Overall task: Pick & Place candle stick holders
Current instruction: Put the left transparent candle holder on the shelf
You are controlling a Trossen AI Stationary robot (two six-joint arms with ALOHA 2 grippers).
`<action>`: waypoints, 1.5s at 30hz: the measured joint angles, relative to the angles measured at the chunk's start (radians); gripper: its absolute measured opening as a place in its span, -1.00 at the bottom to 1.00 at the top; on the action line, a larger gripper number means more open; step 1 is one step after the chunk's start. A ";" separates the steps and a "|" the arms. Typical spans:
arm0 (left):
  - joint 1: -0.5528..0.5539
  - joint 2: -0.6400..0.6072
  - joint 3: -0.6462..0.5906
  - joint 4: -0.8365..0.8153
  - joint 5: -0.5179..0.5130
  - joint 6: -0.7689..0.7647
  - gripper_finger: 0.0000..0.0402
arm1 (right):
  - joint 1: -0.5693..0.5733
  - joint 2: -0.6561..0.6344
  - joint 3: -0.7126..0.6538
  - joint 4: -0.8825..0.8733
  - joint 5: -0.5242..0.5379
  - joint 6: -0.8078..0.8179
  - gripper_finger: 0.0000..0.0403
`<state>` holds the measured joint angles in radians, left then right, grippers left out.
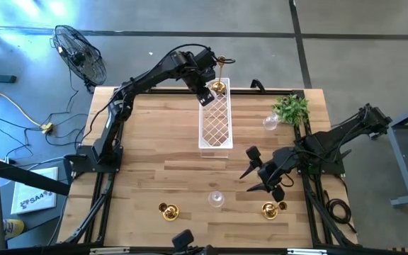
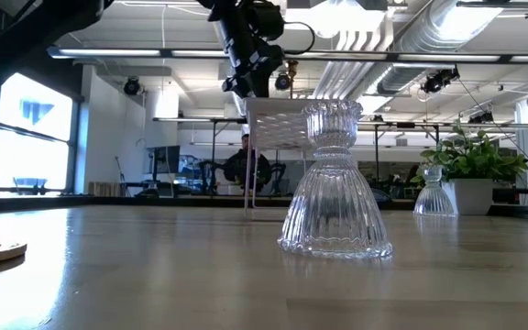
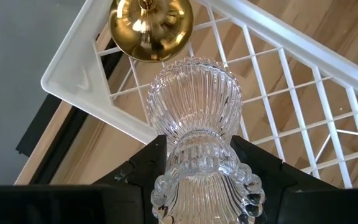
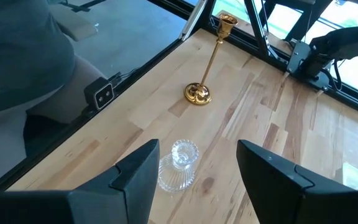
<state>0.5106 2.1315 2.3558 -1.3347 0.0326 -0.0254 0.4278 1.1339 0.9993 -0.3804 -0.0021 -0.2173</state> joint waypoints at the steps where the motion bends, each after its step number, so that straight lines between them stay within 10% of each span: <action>1: 0.000 0.000 0.000 0.000 -0.001 0.000 -0.24 | 0.000 0.000 0.000 0.000 0.000 0.000 0.05; 45: 0.000 -0.008 0.000 -0.006 -0.025 0.021 -0.24 | -0.003 -0.001 -0.132 0.144 0.057 -0.029 0.05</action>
<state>0.5110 2.1231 2.3558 -1.3411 0.0078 -0.0048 0.4248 1.1326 0.8669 -0.2364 0.0547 -0.2458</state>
